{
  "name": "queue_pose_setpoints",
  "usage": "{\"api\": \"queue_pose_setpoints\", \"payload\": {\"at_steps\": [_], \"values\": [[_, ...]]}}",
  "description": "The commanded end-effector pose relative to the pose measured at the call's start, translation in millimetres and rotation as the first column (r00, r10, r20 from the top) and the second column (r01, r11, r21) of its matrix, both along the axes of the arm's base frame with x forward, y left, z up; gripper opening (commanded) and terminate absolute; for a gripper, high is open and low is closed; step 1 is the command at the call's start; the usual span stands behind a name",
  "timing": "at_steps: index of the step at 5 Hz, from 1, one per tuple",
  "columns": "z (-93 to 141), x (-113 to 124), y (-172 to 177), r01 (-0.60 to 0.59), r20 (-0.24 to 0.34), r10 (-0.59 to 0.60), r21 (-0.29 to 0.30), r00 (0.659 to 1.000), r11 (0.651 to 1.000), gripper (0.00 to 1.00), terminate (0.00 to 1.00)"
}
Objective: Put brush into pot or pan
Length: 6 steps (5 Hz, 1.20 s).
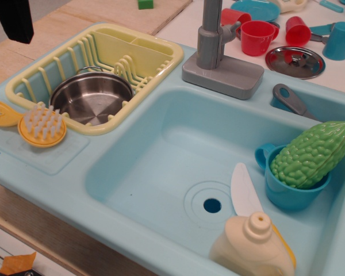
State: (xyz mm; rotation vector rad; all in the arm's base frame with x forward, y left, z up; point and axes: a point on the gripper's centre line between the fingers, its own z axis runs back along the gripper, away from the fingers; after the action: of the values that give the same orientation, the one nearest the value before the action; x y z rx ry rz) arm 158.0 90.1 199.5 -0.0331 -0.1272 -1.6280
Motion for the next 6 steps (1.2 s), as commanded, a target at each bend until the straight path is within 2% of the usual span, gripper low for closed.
{"api": "queue_pose_setpoints", "payload": {"at_steps": [1,2,4,6], "values": [[0.0,0.0,0.0,0.0,0.0,0.0,0.0,1.0,1.0,1.0,0.0],[-16.1,1.1,-0.6,-0.011,0.006,0.011,-0.016,1.0,1.0,1.0,0.0],[-33.4,2.8,6.5,-0.025,0.004,0.025,-0.046,1.0,0.999,1.0,0.0],[-55.3,0.9,14.5,-0.023,-0.015,0.021,-0.114,1.0,0.993,1.0,0.0]]}}
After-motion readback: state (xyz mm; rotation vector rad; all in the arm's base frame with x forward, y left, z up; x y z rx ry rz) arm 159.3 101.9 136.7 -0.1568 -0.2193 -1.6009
